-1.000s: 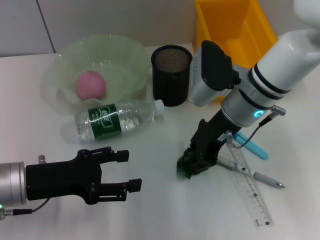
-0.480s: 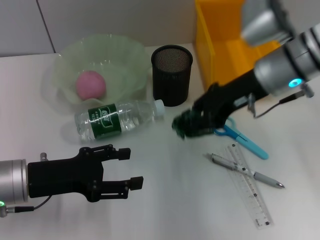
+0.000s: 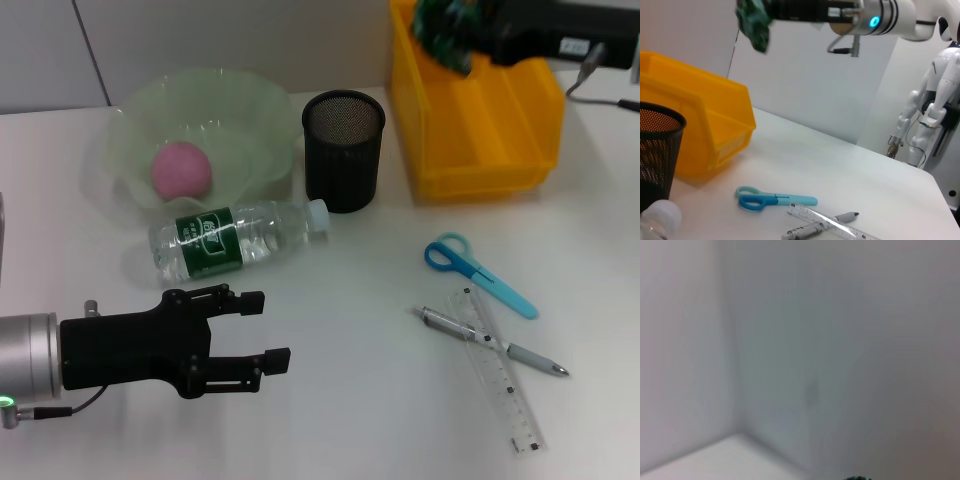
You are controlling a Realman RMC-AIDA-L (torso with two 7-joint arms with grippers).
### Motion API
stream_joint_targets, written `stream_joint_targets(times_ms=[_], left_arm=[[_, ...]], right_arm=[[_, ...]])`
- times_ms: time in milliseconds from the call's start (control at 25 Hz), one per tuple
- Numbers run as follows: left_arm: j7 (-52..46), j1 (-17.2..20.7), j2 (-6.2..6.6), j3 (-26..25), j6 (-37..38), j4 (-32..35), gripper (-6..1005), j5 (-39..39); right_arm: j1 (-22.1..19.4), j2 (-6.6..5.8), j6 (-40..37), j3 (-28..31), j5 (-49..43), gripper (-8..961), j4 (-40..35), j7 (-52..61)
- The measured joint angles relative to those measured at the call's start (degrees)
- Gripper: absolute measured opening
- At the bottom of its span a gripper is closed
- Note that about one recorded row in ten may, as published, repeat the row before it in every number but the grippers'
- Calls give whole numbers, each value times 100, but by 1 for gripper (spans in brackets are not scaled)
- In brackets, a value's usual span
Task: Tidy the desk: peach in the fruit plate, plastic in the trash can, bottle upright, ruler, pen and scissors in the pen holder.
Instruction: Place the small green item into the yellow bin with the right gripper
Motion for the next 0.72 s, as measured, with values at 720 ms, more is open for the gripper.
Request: stream_joint_targets(times_ms=[720], left_arm=[[-52,-66,-1,-2,3,0,835,1]], right_arm=[[215,-66,2930,-42,285,343,1180,-454]])
